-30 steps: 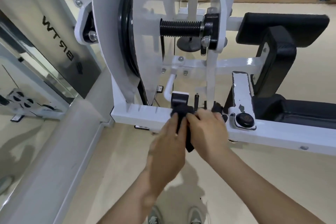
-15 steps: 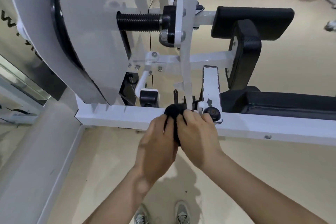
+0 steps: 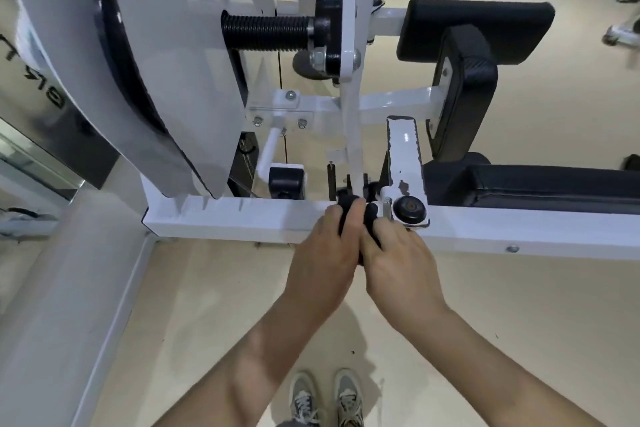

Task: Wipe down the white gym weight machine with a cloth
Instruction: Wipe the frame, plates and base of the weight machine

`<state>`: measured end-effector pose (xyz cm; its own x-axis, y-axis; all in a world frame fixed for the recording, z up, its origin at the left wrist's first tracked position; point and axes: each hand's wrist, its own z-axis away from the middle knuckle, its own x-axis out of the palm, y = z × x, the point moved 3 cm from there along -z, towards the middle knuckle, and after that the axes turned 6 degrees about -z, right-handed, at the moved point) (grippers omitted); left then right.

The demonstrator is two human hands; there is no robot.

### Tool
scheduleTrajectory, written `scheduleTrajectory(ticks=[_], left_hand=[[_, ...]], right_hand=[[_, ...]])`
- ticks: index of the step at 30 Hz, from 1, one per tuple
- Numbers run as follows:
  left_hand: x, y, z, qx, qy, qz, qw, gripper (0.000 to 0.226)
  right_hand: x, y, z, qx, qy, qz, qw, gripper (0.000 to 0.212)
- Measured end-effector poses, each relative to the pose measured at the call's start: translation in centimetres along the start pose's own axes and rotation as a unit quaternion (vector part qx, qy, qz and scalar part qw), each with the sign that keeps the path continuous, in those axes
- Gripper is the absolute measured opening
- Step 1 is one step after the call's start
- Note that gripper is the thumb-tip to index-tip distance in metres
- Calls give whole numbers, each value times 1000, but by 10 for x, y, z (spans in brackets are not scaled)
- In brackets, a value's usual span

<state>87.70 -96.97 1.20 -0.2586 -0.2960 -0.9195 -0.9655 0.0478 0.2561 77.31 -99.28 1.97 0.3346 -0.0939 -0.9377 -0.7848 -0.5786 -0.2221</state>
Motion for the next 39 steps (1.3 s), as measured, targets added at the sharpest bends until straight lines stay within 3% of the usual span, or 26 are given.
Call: scheduleTrajectory(ticks=[2, 4, 7, 10, 14, 16, 19, 23, 29, 36, 39], left_hand=[[-5, -17, -1, -25, -27, -34, 999, 64], [-15, -45, 1, -57, -61, -57, 995, 61], [-21, -66, 3, -15, -74, -159, 984, 56], [-6, -38, 0, 15, -63, -98, 993, 64], [28, 25, 3, 119, -77, -59, 988, 57], [32, 29, 7, 129, -96, -49, 986, 39], [18, 5, 5, 73, -45, 51, 995, 27], [-6, -10, -14, 32, 33, 87, 995, 30], [15, 14, -49, -32, -35, 85, 995, 26], [43, 34, -93, -232, -86, 129, 960, 23], [47, 32, -94, -299, -62, 165, 938, 21]], right_hand=[[10, -19, -14, 31, -14, -43, 998, 16], [24, -45, -33, 55, -44, -94, 993, 14], [29, -59, -37, 4, -26, -102, 994, 21], [19, -17, -7, -3, -23, -67, 997, 42], [-9, 57, 34, 71, -5, -2, 997, 24], [-21, 83, 46, 139, 30, -2, 990, 35], [-37, 85, 42, 146, 119, -77, 979, 33], [-32, 51, -1, 68, 61, -88, 992, 38], [-14, 94, -89, 53, -30, -69, 996, 28], [15, 126, -185, 45, -55, -57, 996, 30], [12, 128, -155, -57, -52, -78, 994, 32]])
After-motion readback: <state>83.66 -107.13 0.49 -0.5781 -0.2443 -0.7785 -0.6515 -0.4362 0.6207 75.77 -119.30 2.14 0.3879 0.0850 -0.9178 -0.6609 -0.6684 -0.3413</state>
